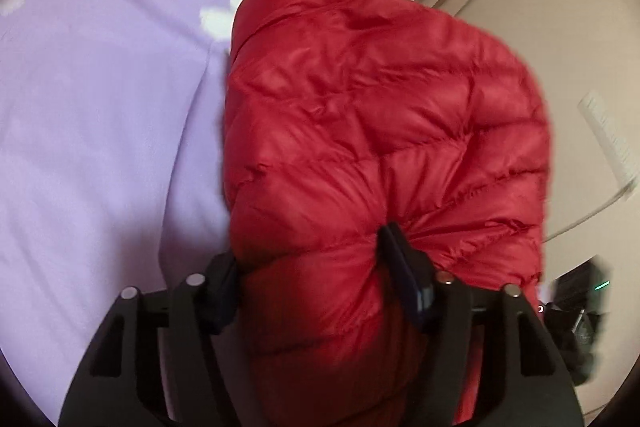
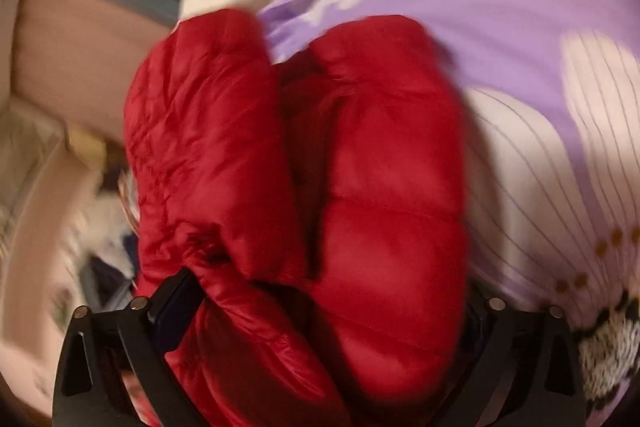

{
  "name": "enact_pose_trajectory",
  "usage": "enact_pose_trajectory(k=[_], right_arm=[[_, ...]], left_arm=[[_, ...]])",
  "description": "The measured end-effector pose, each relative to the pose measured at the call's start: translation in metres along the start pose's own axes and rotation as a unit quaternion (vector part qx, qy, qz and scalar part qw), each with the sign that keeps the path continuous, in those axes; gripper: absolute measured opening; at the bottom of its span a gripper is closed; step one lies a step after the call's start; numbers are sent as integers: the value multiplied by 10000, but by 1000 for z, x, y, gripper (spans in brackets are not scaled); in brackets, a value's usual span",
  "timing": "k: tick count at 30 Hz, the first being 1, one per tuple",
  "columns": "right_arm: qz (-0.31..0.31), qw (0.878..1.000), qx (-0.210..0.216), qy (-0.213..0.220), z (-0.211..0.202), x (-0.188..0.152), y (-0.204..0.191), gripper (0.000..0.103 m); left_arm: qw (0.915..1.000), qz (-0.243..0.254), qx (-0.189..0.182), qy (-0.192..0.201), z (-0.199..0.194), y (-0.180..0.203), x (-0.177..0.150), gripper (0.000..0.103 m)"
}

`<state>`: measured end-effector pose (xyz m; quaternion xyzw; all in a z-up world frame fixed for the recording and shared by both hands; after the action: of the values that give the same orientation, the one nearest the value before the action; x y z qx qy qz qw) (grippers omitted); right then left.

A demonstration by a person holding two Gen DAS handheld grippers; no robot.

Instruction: Fold large clothes

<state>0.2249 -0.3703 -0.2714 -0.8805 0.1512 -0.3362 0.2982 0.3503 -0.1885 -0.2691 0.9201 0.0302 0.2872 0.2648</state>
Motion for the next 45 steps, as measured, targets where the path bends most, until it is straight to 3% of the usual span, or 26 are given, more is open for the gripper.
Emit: enact_pose_trajectory(k=[2,5,8,12,16,22,25,29,32,36,37,39,40,43,45], right_arm=[[-13,10000,26,-26,6,1,-4,72],[230,9989,380,153,5,1,5,62],[212,9980,580,156,7,1,3,58],[119,9963,843,92,23,3,-18,57],[-227,9945,1004,-206,52,1,-56,57],[-665,9878,1235,-675,116,-17,-138,57],[-973,9876,972,-757,133,-24,-170,63],[-919,9911,529,-805,135,-17,-174,74],[-854,9921,291,-869,116,-11,-174,74],[-1268,9905,-218,-494,69,-6,-184,74],[-1389,9889,-332,-411,55,-8,-187,74],[-1675,9843,-519,-201,26,-9,-202,75],[-1796,9821,-559,-115,12,-10,-204,77],[-2132,9748,-622,189,-33,-15,-225,89],[-2325,9691,-714,400,-57,-21,-237,95]], left_arm=[[9994,214,218,164,0,6,-4,60],[9994,257,174,119,1,8,-3,57],[9992,341,187,128,-14,2,-2,53],[9971,370,518,417,-31,-12,11,51],[9940,249,875,610,-61,-52,26,49],[9854,-374,1392,907,-106,-145,44,48],[9845,-596,1406,860,-115,-183,48,48],[9861,-663,1284,825,-124,-188,48,51],[9844,-619,1438,798,-132,-179,47,50],[9857,-659,1345,775,-163,-167,41,50],[9857,-576,1377,783,-173,-162,39,52],[9838,-374,1518,882,-198,-146,33,67],[9829,-300,1527,984,-211,-139,30,80],[9816,-48,1364,1333,-254,-113,17,101],[9820,119,1242,1419,-278,-98,9,103]])
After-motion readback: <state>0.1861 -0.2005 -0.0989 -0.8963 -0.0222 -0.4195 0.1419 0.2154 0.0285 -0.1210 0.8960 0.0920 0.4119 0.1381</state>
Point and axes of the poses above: each gripper's, at about its wrist camera, not at the fingertips, and z roughly the way its jaws point, y to its right, x to its top, the point moved 4 cm from there along z, roughly the way its jaws point, and after that the axes turned 6 degrees about -z, right-handed, at the moved point
